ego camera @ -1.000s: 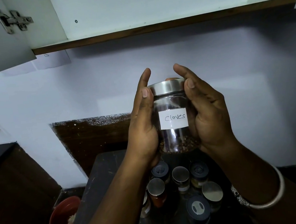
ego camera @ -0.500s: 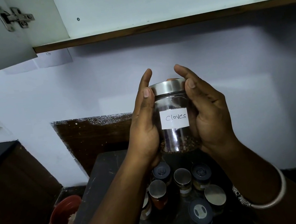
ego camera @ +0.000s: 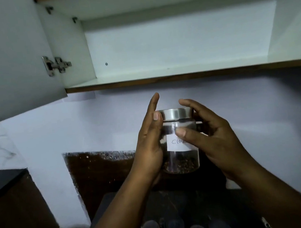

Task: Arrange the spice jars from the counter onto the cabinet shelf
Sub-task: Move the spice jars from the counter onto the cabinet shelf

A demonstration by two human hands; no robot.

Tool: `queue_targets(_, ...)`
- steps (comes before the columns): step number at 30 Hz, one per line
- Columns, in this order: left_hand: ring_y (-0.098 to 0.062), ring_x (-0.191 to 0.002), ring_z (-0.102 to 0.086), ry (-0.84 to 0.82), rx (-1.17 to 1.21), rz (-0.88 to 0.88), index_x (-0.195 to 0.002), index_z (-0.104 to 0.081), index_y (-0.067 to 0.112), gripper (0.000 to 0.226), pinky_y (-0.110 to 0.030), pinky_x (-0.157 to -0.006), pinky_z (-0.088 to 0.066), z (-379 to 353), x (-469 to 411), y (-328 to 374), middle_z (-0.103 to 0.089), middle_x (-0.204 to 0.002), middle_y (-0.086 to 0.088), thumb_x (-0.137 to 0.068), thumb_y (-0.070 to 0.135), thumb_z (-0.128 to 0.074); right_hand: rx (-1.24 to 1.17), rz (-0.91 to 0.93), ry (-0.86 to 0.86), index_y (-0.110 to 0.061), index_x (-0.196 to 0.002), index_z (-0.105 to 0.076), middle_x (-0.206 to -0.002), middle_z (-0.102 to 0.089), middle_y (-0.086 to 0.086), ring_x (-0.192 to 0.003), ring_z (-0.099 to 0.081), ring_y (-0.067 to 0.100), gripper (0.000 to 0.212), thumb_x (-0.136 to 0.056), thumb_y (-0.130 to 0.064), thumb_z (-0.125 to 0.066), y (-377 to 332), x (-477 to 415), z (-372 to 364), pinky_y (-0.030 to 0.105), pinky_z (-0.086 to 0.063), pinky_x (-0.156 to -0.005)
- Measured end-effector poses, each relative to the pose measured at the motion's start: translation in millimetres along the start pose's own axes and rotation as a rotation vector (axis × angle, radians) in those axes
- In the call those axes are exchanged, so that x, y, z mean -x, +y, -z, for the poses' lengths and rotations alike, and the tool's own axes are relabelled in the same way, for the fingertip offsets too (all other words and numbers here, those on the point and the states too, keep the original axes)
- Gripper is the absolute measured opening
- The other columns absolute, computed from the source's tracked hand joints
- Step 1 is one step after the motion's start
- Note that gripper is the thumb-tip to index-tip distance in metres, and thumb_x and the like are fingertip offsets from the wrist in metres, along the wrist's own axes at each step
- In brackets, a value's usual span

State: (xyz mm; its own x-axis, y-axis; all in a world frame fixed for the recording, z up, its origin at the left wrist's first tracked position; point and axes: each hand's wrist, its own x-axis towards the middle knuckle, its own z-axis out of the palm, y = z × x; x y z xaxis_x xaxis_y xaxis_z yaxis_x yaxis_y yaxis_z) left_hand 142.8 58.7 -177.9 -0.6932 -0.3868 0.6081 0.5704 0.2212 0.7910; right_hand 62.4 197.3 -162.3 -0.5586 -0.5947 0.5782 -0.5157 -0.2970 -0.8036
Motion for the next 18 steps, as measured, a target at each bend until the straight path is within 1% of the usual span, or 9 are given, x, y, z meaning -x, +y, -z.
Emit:
queue_targets(3,-0.005,-0.128,-0.062,0.000,-0.143,-0.088,-0.152,-0.035,0.057,0.051,-0.015,-0.083,-0.056,11,-45,8,-0.055,-0.151,0.011,-0.101,0.059,-0.036,0.116,0.050,-0.006,-0.043,-0.125,-0.064,-0.120,-0.068,-0.012,-0.104,-0.070,0.011,0.060,-0.070,-0.045,-0.087,-15,-42,5,0.039,-0.063,-0.086)
queue_targets(4,-0.003,-0.132,-0.058,-0.017,-0.192,-0.101,-0.151,-0.032,0.061,0.049,-0.017,-0.085,-0.055,16,-63,10,-0.050,-0.155,0.013,-0.102,0.059,-0.032,0.134,0.071,-0.002,-0.038,-0.124,-0.065,-0.118,-0.069,-0.009,-0.106,-0.070,0.015,0.056,-0.072,-0.038,-0.087,-20,-59,7,0.045,-0.062,-0.089)
queue_targets(6,-0.011,-0.138,-0.054,-0.050,-0.267,-0.140,-0.149,-0.028,0.066,0.046,-0.032,-0.098,-0.054,32,-103,15,-0.051,-0.155,0.010,-0.104,0.059,-0.028,0.173,0.114,-0.009,-0.033,-0.121,-0.065,-0.114,-0.070,-0.008,-0.106,-0.069,0.017,0.050,-0.075,-0.030,-0.088,-29,-97,8,0.049,-0.061,-0.091)
queue_targets(8,-0.012,-0.141,-0.050,0.015,-0.404,-0.243,-0.155,-0.034,0.050,0.048,-0.039,-0.110,-0.047,60,-145,12,-0.052,-0.155,0.004,-0.107,0.052,-0.029,0.241,0.176,0.022,-0.032,-0.119,-0.065,-0.108,-0.069,-0.012,-0.100,-0.070,0.012,0.050,-0.075,-0.030,-0.088,-39,-137,6,0.040,-0.062,-0.087)
queue_targets(10,-0.018,-0.137,-0.053,0.159,-0.770,-0.306,-0.151,-0.050,0.023,0.048,-0.040,-0.113,-0.042,103,-183,3,-0.056,-0.150,-0.004,-0.108,0.040,-0.036,0.318,0.234,0.082,-0.032,-0.122,-0.063,-0.103,-0.066,-0.021,-0.095,-0.067,0.007,0.053,-0.075,-0.034,-0.088,-46,-178,-1,0.024,-0.057,-0.080)
queue_targets(13,-0.038,-0.126,-0.058,0.223,-1.461,-0.141,-0.137,-0.063,0.015,0.043,-0.047,-0.103,-0.044,176,-213,-19,-0.061,-0.142,-0.011,-0.109,0.038,-0.042,0.363,0.215,0.111,-0.031,-0.127,-0.060,-0.105,-0.062,-0.023,-0.103,-0.063,0.007,0.058,-0.076,-0.035,-0.087,-42,-233,-11,0.019,-0.045,-0.083)
queue_targets(15,-0.038,-0.111,-0.065,0.239,-1.581,-0.135,-0.114,-0.073,0.017,0.052,-0.044,-0.093,-0.046,209,-216,-31,-0.071,-0.121,-0.009,-0.107,0.051,-0.034,0.378,0.177,0.089,-0.026,-0.125,-0.061,-0.110,-0.062,-0.017,-0.109,-0.059,0.007,0.055,-0.077,-0.032,-0.087,-26,-266,-23,0.020,-0.042,-0.086)
queue_targets(17,-0.035,-0.090,-0.066,0.280,-1.574,-0.205,-0.088,-0.071,0.020,0.064,-0.040,-0.077,-0.044,221,-218,-40,-0.072,-0.093,-0.005,-0.103,0.059,-0.023,0.393,0.147,0.057,-0.021,-0.122,-0.061,-0.113,-0.062,-0.010,-0.109,-0.058,0.011,0.051,-0.078,-0.029,-0.087,-5,-295,-41,0.022,-0.041,-0.085)
queue_targets(18,-0.033,-0.086,-0.064,0.308,-1.579,-0.238,-0.084,-0.069,0.020,0.064,-0.039,-0.074,-0.040,223,-220,-43,-0.070,-0.088,-0.003,-0.102,0.059,-0.022,0.398,0.131,0.046,-0.020,-0.122,-0.060,-0.114,-0.062,-0.007,-0.109,-0.058,0.013,0.051,-0.079,-0.029,-0.087,5,-308,-52,0.023,-0.041,-0.084)
